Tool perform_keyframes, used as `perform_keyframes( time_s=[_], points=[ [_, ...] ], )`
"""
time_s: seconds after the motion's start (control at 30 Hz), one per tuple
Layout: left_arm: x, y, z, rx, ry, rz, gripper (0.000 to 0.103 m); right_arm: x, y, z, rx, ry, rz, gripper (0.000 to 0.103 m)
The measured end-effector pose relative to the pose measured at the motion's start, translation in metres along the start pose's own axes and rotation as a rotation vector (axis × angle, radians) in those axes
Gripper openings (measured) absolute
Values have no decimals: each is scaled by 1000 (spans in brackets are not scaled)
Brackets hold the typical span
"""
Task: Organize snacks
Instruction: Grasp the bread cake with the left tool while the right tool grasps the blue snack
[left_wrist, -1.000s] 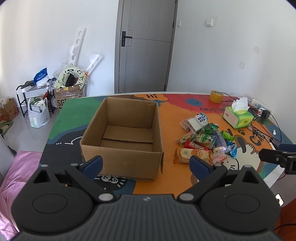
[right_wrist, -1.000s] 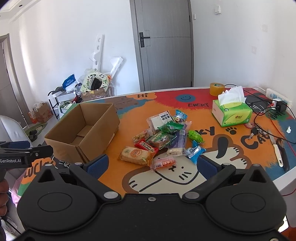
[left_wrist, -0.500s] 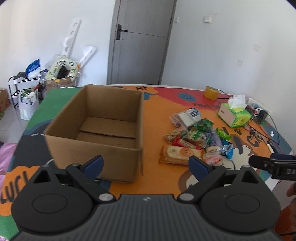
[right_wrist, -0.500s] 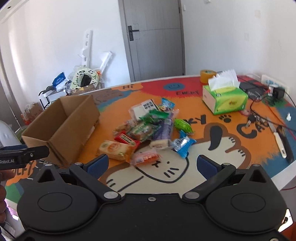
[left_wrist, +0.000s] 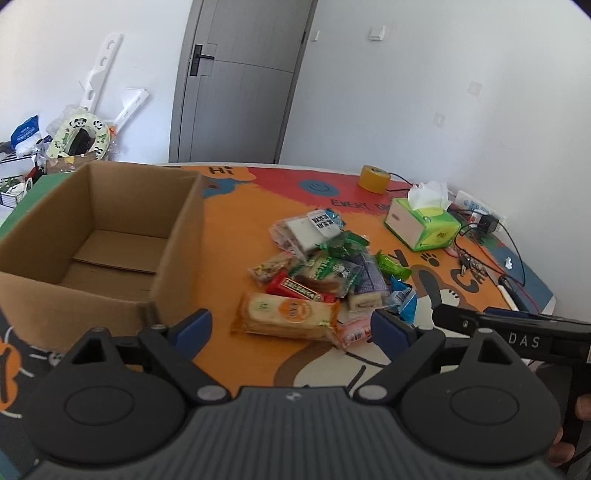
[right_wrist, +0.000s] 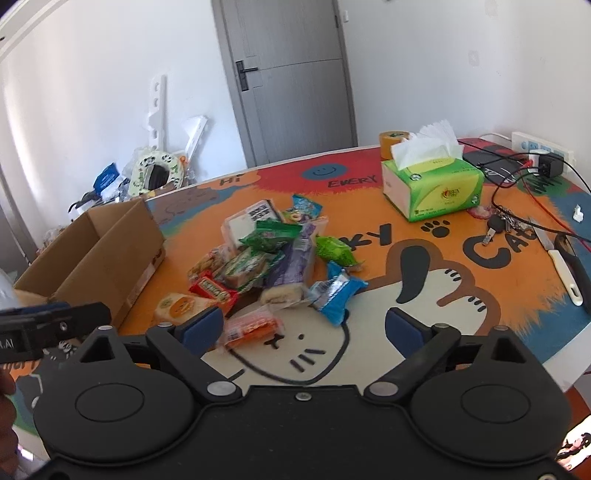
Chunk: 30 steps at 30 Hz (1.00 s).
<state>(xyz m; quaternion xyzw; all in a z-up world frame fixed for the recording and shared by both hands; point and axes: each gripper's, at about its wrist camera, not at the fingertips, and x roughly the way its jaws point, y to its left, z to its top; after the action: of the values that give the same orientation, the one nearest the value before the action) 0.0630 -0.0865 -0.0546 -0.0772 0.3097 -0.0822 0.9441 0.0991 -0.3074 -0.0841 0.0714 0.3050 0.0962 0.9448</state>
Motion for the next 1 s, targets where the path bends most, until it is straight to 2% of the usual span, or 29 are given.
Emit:
perform_keyframes(
  time_s=[0.2,0.3,0.5,0.63,0.8,0.9,1.0],
  points=[
    [27,-9,0,-3,30,-1,92,16,-14,-3,29,12,12,78],
    [39,-11,1,1,32,19,92,23,-19,-4,38,17,12,73],
    [65,-11,3,4,65,47,92,37,-29,-3,70,20,5,71],
    [80,-15,4,56,73,77,93,47,-33,-2,80,30,-2,71],
    [100,-11,1,51,116,91,93,61,-39,-1,103,30,-9,71],
    [104,-11,-2,58,111,95,94,69,-41,0,116,39,-11,63],
    [106,-12,-3,54,113,100,94,75,-42,2,128,43,-9,61]
  ],
)
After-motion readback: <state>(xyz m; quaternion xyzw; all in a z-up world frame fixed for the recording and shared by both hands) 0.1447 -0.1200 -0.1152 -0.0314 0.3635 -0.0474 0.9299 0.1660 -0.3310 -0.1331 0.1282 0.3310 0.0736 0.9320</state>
